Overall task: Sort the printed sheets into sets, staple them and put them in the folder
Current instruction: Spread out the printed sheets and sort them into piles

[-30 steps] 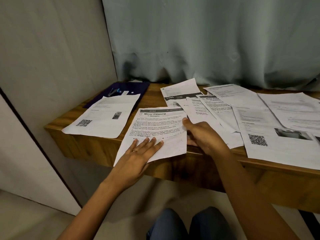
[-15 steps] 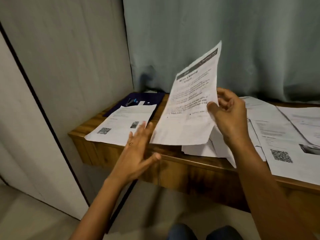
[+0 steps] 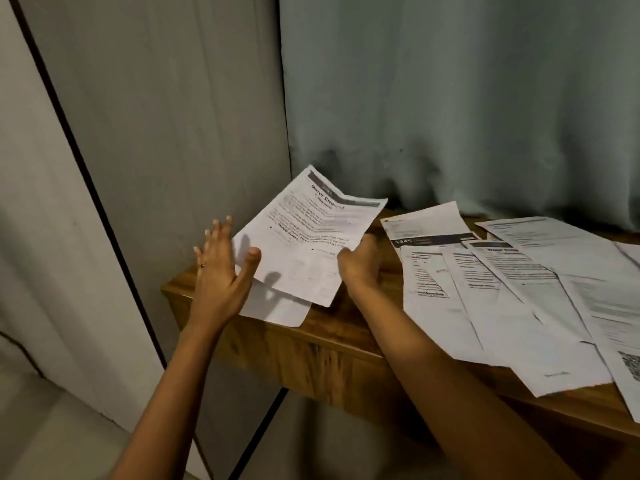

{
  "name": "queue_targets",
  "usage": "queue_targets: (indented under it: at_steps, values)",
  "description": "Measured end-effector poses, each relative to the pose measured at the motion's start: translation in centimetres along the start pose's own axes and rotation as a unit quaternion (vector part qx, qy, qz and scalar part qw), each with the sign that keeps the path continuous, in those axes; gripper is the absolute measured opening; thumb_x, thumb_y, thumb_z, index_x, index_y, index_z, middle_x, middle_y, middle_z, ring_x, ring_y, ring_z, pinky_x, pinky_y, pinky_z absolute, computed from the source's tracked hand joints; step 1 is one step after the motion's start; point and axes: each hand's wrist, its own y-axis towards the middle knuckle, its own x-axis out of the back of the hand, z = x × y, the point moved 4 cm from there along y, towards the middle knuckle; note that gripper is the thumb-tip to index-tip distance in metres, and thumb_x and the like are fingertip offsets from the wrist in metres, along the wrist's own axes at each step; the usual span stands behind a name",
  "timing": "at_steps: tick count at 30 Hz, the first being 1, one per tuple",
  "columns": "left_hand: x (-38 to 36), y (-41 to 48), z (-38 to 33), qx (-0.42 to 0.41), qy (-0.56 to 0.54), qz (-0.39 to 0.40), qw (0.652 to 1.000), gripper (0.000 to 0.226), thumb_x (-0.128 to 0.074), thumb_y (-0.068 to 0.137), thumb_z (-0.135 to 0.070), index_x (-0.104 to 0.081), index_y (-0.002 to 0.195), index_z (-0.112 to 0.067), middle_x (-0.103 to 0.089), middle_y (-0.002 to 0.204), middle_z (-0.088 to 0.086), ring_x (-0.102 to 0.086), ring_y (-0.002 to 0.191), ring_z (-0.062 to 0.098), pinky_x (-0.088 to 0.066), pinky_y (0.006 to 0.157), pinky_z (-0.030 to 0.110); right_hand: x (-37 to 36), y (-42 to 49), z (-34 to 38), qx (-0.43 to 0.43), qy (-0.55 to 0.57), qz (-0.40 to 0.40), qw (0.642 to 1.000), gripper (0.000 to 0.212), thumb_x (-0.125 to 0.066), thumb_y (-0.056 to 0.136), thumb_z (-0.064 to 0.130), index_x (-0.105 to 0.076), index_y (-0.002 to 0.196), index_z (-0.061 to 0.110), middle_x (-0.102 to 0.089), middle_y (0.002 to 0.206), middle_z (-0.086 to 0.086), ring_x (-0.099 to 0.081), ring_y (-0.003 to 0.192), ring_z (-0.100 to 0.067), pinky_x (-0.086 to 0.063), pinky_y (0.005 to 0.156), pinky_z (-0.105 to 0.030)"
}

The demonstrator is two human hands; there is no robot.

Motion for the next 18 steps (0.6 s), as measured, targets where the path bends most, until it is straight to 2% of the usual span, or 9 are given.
queue_targets:
  at_steps: [3, 6, 11, 15, 18]
  values:
    - [-1.3, 0.5, 0.9, -0.029, 0.079, 0.042, 0.996, 0.091, -0.004, 0.08, -0.082, -0.011, 0.154, -0.027, -0.004, 0.161, -0.002, 0.007, 0.146, 0.012, 0.008, 0.118, 0.039, -2.8, 0.0, -1.1, -0.019, -0.052, 0.029, 0.998, 0.044, -0.055, 0.091, -0.002, -0.038, 0.132, 0.001, -0.052, 0.136, -0.013, -0.052, 0.124, -0.029, -0.047, 0.094, -0.03]
    - [-3.7, 0.6, 1.6, -0.049, 0.118, 0.117, 0.985, 0.094, 0.005, 0.076, -0.083, -0.013, 0.153, -0.032, -0.005, 0.16, -0.006, 0.008, 0.144, 0.009, 0.011, 0.116, 0.036, -5.4, 0.3, -2.6, -0.016, -0.133, 0.079, 0.988, 0.053, -0.056, 0.089, -0.002, -0.031, 0.136, 0.0, -0.043, 0.141, -0.016, -0.045, 0.128, -0.029, -0.04, 0.102, -0.03]
    - [-7.6, -0.1, 4.3, -0.03, 0.177, 0.274, 0.945, 0.107, 0.019, 0.059, -0.09, -0.003, 0.151, -0.041, 0.002, 0.16, -0.009, 0.009, 0.148, 0.016, 0.018, 0.11, 0.038, -6.7, 0.2, -4.7, -0.018, -0.289, 0.107, 0.951, 0.078, -0.062, 0.088, 0.014, -0.014, 0.147, -0.001, -0.025, 0.147, -0.015, -0.022, 0.134, -0.032, -0.026, 0.111, -0.036]
    - [-8.3, -0.8, 5.5, -0.007, 0.208, 0.306, 0.929, 0.109, 0.016, 0.056, -0.092, -0.007, 0.151, -0.043, -0.001, 0.16, -0.01, 0.002, 0.148, 0.018, 0.015, 0.114, 0.046, -6.4, 0.7, -5.4, -0.024, -0.309, 0.129, 0.942, 0.09, -0.066, 0.086, 0.023, -0.006, 0.149, -0.002, -0.022, 0.147, -0.015, -0.019, 0.134, -0.031, -0.027, 0.11, -0.035]
    - [-8.0, -1.3, 5.4, -0.011, 0.229, 0.297, 0.927, 0.109, 0.015, 0.056, -0.093, -0.009, 0.15, -0.044, -0.004, 0.16, -0.01, -0.003, 0.149, 0.019, 0.011, 0.115, 0.05, -6.5, 1.5, -5.8, -0.023, -0.318, 0.141, 0.937, 0.081, -0.067, 0.084, 0.027, -0.02, 0.146, 0.004, -0.027, 0.145, -0.012, -0.022, 0.133, -0.031, -0.029, 0.107, -0.034]
